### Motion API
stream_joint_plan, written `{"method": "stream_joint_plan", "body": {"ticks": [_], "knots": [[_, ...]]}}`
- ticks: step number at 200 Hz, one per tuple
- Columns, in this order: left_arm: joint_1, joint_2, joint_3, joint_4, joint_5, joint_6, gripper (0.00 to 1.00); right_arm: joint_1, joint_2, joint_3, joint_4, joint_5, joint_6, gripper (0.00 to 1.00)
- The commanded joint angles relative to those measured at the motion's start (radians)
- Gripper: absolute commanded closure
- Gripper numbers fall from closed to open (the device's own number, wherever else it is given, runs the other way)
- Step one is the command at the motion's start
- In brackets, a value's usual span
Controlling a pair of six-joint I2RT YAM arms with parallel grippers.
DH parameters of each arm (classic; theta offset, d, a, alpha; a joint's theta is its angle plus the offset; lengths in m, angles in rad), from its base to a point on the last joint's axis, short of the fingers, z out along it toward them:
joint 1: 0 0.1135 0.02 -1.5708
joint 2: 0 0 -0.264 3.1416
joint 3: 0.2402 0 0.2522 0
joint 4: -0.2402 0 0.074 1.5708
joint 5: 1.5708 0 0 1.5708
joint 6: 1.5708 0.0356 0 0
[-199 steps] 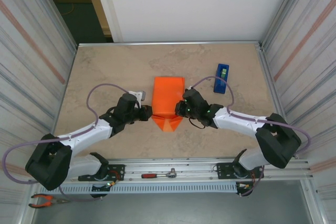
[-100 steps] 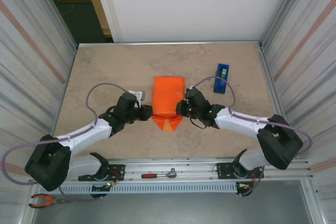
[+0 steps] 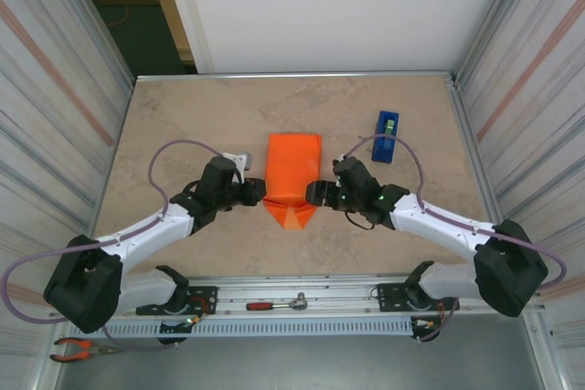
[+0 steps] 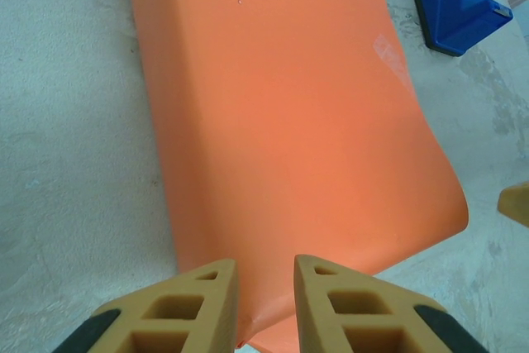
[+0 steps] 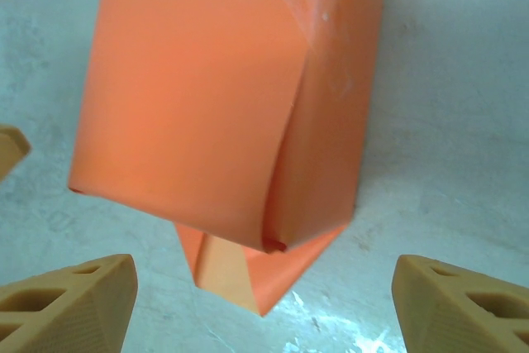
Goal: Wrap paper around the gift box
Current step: Rotate the gift box at the center of the table.
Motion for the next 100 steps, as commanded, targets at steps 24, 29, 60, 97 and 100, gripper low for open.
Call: {"method": "stream_joint_plan", "body": {"ticks": [24, 29, 60, 97, 100], "knots": [[0.011, -0.003, 0.032, -0.016, 0.021, 0.026, 0.75, -0.005, 0.076, -0.005, 0.006, -0.044, -0.056, 0.21], [0.01, -0.003, 0.033, -0.017, 0.021, 0.027, 0.75, -0.006, 0.087, -0.006, 0.012, -0.046, -0.056, 0.22], [0.011, -0.005, 0.034, -0.024, 0.019, 0.027, 0.75, -0.006, 0.14, 0.004, 0.04, -0.053, -0.057, 0.23], [0.01, -0.005, 0.032, -0.024, 0.018, 0.028, 0.75, -0.011, 0.176, 0.01, 0.064, -0.007, -0.036, 0.25], [0.012, -0.003, 0.032, -0.023, 0.017, 0.028, 0.75, -0.012, 0.18, 0.011, 0.064, -0.001, -0.034, 0.25]]}}
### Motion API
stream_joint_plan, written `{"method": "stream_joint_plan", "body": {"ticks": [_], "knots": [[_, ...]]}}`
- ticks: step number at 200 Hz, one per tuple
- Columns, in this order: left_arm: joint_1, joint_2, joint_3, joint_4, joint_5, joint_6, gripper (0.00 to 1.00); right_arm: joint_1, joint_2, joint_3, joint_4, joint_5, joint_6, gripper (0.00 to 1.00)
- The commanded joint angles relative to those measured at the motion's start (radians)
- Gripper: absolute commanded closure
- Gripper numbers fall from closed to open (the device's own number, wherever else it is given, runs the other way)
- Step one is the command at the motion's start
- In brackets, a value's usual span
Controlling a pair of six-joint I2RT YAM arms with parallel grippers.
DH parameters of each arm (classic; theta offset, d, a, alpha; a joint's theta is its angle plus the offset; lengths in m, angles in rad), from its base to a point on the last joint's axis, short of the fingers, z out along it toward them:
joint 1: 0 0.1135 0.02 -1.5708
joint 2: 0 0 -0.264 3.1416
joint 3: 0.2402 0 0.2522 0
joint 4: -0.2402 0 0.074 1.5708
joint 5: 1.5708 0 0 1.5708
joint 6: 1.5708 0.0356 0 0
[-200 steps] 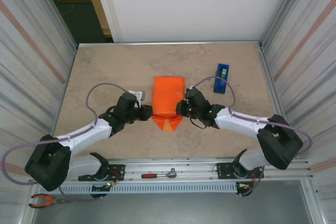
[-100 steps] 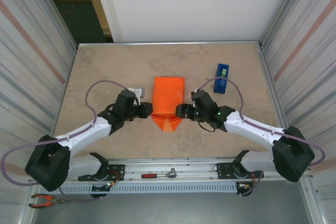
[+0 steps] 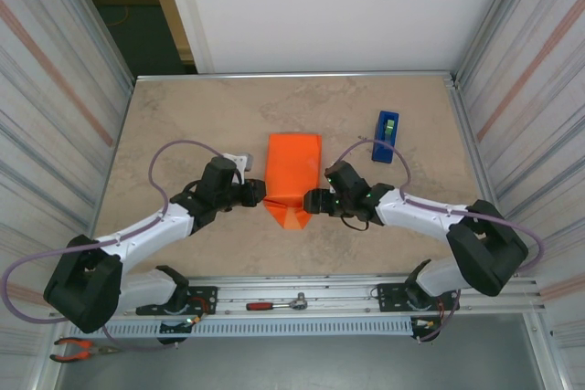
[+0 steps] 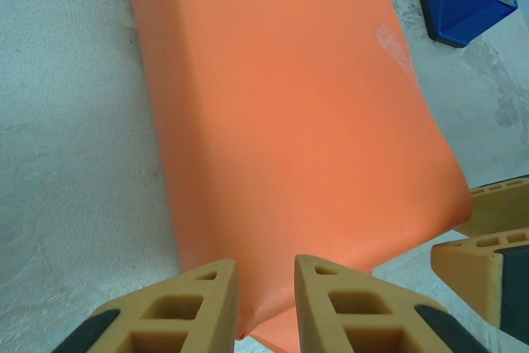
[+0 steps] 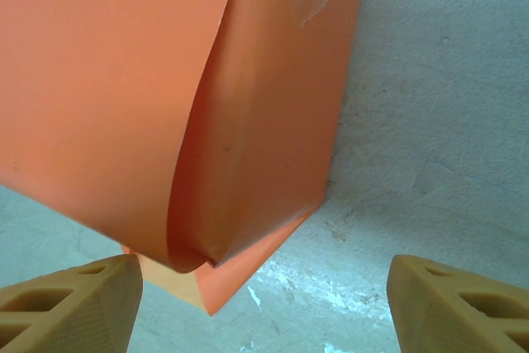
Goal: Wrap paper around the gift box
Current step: Rotate the gift box at the center of the table.
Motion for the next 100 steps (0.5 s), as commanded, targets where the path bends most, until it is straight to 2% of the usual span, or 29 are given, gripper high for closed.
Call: {"method": "stream_joint_plan", "body": {"ticks": [1, 37, 100], "knots": [[0.011, -0.004, 0.03, -0.004, 0.013, 0.021, 0.76, -0.01, 0.023, 0.013, 0.025, 0.04, 0.003, 0.25], [0.01, 0.006, 0.025, 0.004, 0.021, 0.017, 0.75, -0.042, 0.05, 0.016, 0.05, 0.073, 0.03, 0.28], [0.012, 0.022, 0.021, 0.025, 0.042, 0.005, 0.75, -0.073, 0.077, 0.02, 0.056, 0.041, 0.026, 0.31]]}}
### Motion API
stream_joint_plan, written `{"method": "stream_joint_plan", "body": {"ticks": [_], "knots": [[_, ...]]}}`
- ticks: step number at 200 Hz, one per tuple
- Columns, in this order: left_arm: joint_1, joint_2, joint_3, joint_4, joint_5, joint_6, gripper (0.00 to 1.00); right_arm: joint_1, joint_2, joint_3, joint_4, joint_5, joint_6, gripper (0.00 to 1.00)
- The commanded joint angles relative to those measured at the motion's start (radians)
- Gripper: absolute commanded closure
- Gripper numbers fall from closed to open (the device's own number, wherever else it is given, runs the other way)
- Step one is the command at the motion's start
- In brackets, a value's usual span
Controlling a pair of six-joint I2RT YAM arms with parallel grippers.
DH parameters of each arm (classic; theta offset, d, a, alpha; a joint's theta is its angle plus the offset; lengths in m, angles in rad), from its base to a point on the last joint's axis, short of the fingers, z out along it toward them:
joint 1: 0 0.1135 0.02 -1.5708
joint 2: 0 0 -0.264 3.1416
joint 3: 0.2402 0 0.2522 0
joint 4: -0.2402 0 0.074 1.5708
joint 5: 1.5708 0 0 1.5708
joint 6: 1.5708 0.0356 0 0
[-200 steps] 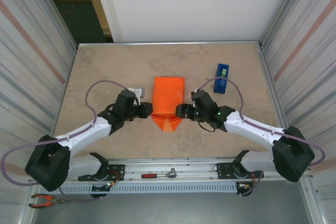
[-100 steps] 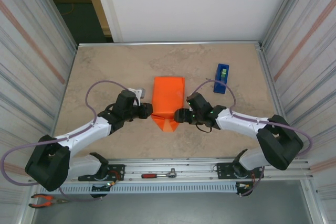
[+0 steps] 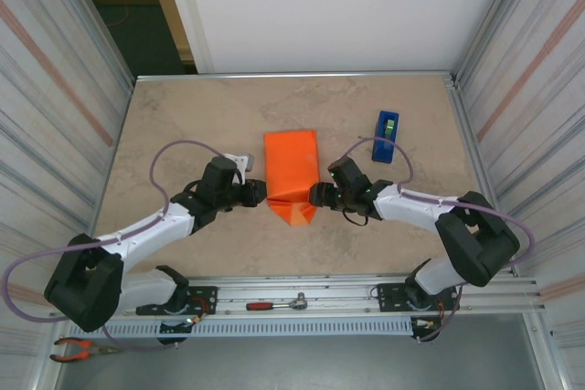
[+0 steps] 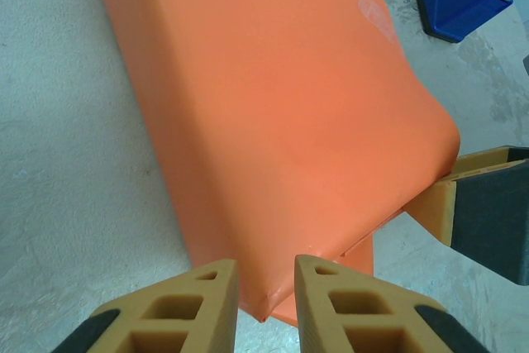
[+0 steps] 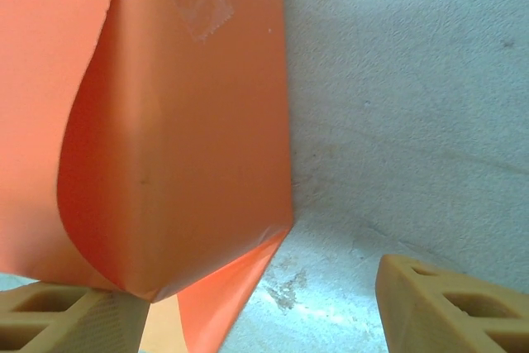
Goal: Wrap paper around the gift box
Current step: Rotate the gift box at the center of the table.
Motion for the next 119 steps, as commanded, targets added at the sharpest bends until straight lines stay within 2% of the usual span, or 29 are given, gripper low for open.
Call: {"method": "stream_joint_plan", "body": {"ticks": [1, 42, 67, 80, 100, 119], "knots": [[0.012, 0.013, 0.021, 0.021, 0.024, 0.007, 0.75, -0.007, 0.01, 0.02, -0.007, 0.008, 0.017, 0.31], [0.01, 0.048, 0.065, 0.02, 0.029, 0.021, 0.74, -0.006, -0.144, -0.014, -0.076, -0.014, 0.02, 0.31], [0.02, 0.094, 0.119, 0.012, 0.041, 0.044, 0.69, -0.006, -0.243, -0.016, -0.106, -0.02, 0.033, 0.34], [0.031, 0.124, 0.147, 0.012, 0.052, 0.052, 0.68, -0.008, -0.259, 0.003, -0.105, -0.024, 0.037, 0.49], [0.054, 0.179, 0.187, 0.013, 0.078, 0.061, 0.66, -0.005, -0.23, 0.055, -0.088, -0.046, 0.037, 0.8], [0.069, 0.222, 0.223, 0.012, 0.098, 0.066, 0.65, -0.001, -0.165, 0.1, -0.049, -0.077, 0.041, 0.99]]}}
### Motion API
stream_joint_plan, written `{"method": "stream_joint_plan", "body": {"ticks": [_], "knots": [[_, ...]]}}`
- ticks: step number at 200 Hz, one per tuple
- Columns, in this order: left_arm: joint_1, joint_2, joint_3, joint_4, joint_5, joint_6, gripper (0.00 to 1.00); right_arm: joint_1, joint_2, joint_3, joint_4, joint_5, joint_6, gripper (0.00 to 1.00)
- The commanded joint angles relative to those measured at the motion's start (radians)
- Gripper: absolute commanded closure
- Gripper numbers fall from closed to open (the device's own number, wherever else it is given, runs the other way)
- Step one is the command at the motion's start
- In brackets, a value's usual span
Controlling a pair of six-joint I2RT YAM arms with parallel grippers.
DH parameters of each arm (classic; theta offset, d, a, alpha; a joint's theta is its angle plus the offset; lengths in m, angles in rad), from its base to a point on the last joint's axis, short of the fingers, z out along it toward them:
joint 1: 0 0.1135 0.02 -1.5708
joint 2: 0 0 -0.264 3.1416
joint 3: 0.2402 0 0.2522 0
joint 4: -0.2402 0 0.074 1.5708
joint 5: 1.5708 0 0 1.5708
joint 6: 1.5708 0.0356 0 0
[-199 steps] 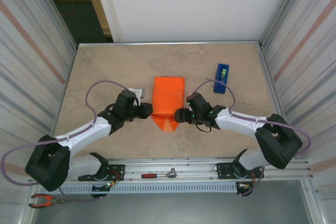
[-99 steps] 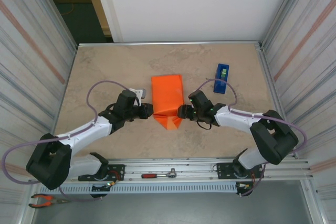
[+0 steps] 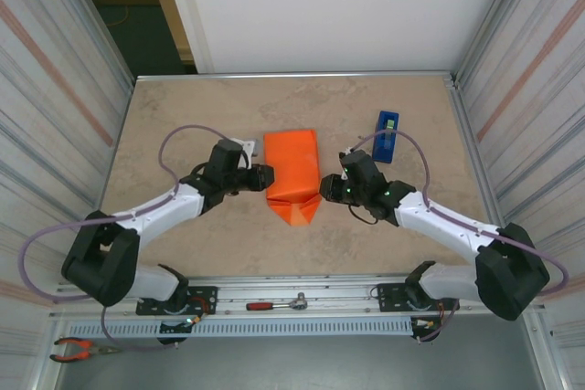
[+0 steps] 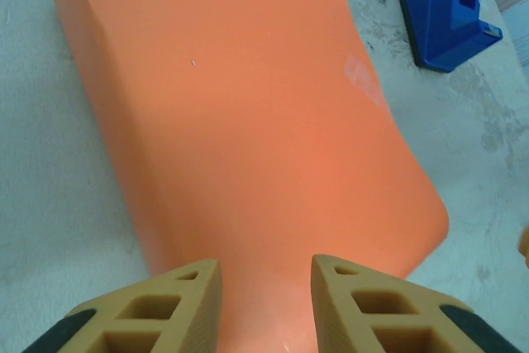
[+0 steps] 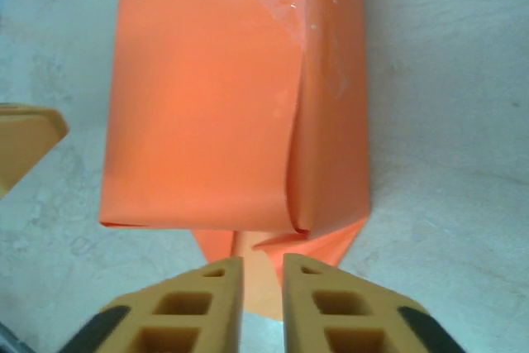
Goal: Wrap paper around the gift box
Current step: Rotate the gift box at the center of the table.
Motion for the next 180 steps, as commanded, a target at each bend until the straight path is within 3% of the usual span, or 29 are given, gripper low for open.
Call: {"method": "stream_joint_plan", "body": {"ticks": [1, 88, 180], "knots": [[0.022, 0.045, 0.055, 0.007, 0.045, 0.032, 0.65, 0.0, 0.066, 0.071, 0.027, -0.041, 0.007, 1.0], [0.024, 0.115, 0.03, 0.069, 0.085, -0.014, 0.64, 0.069, 0.274, 0.075, 0.19, -0.044, 0.038, 1.0], [-0.064, 0.058, -0.081, 0.121, 0.033, -0.079, 0.64, 0.038, 0.213, 0.058, 0.163, -0.071, 0.014, 1.0]]}}
